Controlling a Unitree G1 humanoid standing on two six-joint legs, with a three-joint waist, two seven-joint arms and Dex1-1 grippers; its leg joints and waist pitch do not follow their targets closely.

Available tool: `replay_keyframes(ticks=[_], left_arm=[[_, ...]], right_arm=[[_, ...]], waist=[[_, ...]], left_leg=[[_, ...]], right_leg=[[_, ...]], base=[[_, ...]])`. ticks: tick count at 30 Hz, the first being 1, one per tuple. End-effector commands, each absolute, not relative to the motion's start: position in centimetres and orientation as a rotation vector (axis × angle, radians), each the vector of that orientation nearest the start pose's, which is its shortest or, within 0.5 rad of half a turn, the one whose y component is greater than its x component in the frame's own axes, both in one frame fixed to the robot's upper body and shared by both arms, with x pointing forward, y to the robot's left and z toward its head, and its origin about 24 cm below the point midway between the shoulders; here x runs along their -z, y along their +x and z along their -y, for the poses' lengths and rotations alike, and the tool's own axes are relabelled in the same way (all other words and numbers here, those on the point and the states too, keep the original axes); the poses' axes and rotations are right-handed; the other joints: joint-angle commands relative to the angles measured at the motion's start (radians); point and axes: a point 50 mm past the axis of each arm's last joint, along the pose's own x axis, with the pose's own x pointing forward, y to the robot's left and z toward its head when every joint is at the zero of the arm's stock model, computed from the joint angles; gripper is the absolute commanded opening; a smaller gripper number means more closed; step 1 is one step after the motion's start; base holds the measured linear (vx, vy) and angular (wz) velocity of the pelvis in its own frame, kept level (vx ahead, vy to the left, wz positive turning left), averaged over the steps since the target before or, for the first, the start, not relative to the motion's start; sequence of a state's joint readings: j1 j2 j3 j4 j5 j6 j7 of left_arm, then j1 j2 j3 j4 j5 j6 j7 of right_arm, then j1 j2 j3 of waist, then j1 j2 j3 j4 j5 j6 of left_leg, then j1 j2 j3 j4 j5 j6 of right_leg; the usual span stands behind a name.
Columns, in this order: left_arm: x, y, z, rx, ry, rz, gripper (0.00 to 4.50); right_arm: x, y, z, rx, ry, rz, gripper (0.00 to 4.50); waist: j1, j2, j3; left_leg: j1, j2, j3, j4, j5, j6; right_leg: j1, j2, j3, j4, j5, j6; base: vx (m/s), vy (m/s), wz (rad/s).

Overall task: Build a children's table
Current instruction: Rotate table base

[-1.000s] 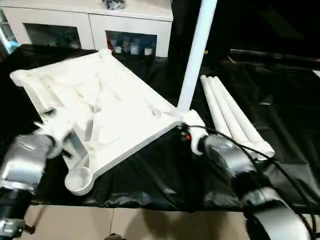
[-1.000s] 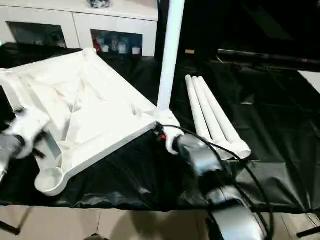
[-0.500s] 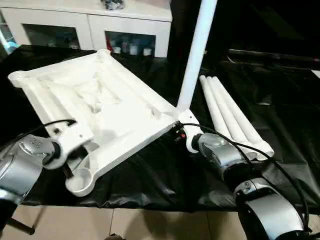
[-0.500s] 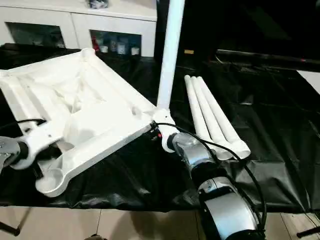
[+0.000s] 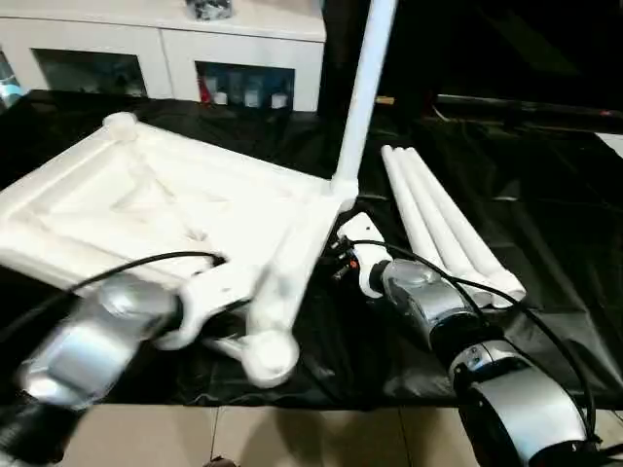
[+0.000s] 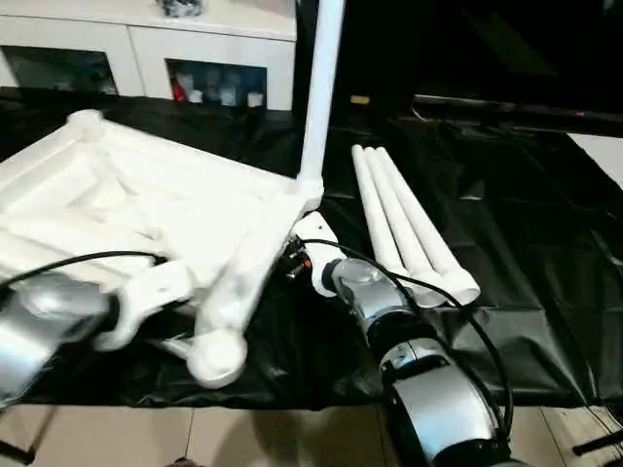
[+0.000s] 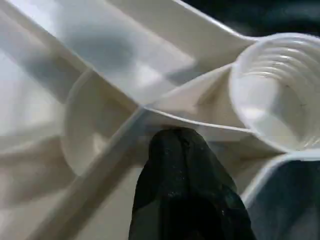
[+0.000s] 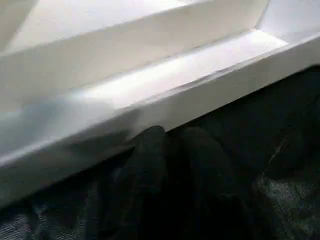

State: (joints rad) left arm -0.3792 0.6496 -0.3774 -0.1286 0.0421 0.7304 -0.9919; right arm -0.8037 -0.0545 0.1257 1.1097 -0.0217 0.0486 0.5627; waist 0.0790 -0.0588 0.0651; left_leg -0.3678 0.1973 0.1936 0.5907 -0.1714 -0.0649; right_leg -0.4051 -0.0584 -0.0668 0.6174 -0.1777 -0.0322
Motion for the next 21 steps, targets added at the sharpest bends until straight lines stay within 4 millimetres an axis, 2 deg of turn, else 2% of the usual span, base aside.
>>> replay_keyframes(ticks=[1, 4, 5, 6, 7, 9, 10, 12, 20, 21], left_arm=[[-8.3, 28.4, -15.3, 0.999, 0.616, -0.613, 0.0], [-8.5, 29.0, -14.2, 1.007, 0.585, -0.578, 0.0], [-8.5, 29.1, -13.9, 1.005, 0.584, -0.571, 0.0], [-8.5, 29.4, -13.7, 0.992, 0.594, -0.56, 0.0], [-8.4, 29.7, -13.6, 0.977, 0.601, -0.55, 0.0], [-8.3, 30.4, -13.5, 0.939, 0.605, -0.534, 0.0], [-8.2, 31.0, -13.4, 0.899, 0.606, -0.521, 0.0], [-8.0, 32.0, -13.6, 0.838, 0.604, -0.501, 0.0], [-8.4, 32.7, -13.9, 0.777, 0.574, -0.397, 0.0], [-8.5, 32.6, -13.9, 0.776, 0.567, -0.384, 0.0]], right_arm=[[-3.1, 35.7, 7.5, -0.78, -0.175, -0.413, 0.42], [-2.9, 35.6, 7.8, -0.781, -0.18, -0.415, 0.18], [-2.9, 35.6, 7.9, -0.778, -0.183, -0.414, 0.09], [-3.0, 35.7, 8.0, -0.768, -0.184, -0.41, 0.09], [-3.1, 35.8, 8.2, -0.759, -0.183, -0.405, 0.09], [-3.3, 36.0, 8.5, -0.742, -0.179, -0.39, 0.09], [-3.8, 36.3, 8.9, -0.723, -0.171, -0.371, 0.09], [-4.9, 36.9, 10.1, -0.678, -0.161, -0.322, 0.09], [-6.9, 37.5, 12.6, -0.587, -0.124, -0.239, 0.09], [-7.0, 37.5, 12.8, -0.578, -0.124, -0.234, 0.09]], waist=[[0.0, 0.028, -0.067], [0.002, 0.025, -0.071], [0.002, 0.028, -0.071], [0.005, 0.026, -0.073], [0.004, 0.03, -0.073], [0.007, 0.029, -0.075], [0.004, 0.03, -0.074], [0.007, 0.036, -0.075], [0.01, 0.028, -0.077], [0.01, 0.023, -0.077]], left_leg=[[0.02, 0.037, -0.021, -0.073, -0.259, -0.052], [0.02, 0.038, -0.022, -0.071, -0.244, -0.048], [0.018, 0.038, -0.022, -0.071, -0.236, -0.046], [0.018, 0.039, -0.022, -0.071, -0.224, -0.043], [0.017, 0.038, -0.021, -0.07, -0.22, -0.041], [0.017, 0.038, -0.021, -0.068, -0.212, -0.036], [0.015, 0.036, -0.021, -0.068, -0.212, -0.032], [0.019, 0.035, -0.02, -0.067, -0.221, -0.034], [0.016, 0.036, -0.021, -0.065, -0.198, -0.015], [0.016, 0.037, -0.02, -0.065, -0.191, -0.011]], right_leg=[[0.043, -0.084, 0.057, -0.071, -0.254, -0.179], [0.045, -0.085, 0.057, -0.069, -0.229, -0.184], [0.046, -0.085, 0.057, -0.067, -0.219, -0.187], [0.048, -0.086, 0.056, -0.065, -0.198, -0.192], [0.048, -0.083, 0.055, -0.065, -0.179, -0.195], [0.049, -0.083, 0.055, -0.062, -0.16, -0.2], [0.049, -0.08, 0.054, -0.064, -0.155, -0.201], [0.049, -0.081, 0.054, -0.065, -0.153, -0.2], [0.053, -0.081, 0.052, -0.063, -0.139, -0.199], [0.054, -0.081, 0.052, -0.062, -0.133, -0.2]], base=[[0.0, 0.0, 0.0], [0.0, 0.0, 0.0], [0.0, 0.0, 0.0], [0.0, 0.0, 0.0], [0.0, 0.0, 0.0], [0.0, 0.0, 0.0], [0.0, 0.0, 0.0], [0.0, 0.0, 0.0], [0.0, 0.0, 0.0], [0.0, 0.0, 0.0]])
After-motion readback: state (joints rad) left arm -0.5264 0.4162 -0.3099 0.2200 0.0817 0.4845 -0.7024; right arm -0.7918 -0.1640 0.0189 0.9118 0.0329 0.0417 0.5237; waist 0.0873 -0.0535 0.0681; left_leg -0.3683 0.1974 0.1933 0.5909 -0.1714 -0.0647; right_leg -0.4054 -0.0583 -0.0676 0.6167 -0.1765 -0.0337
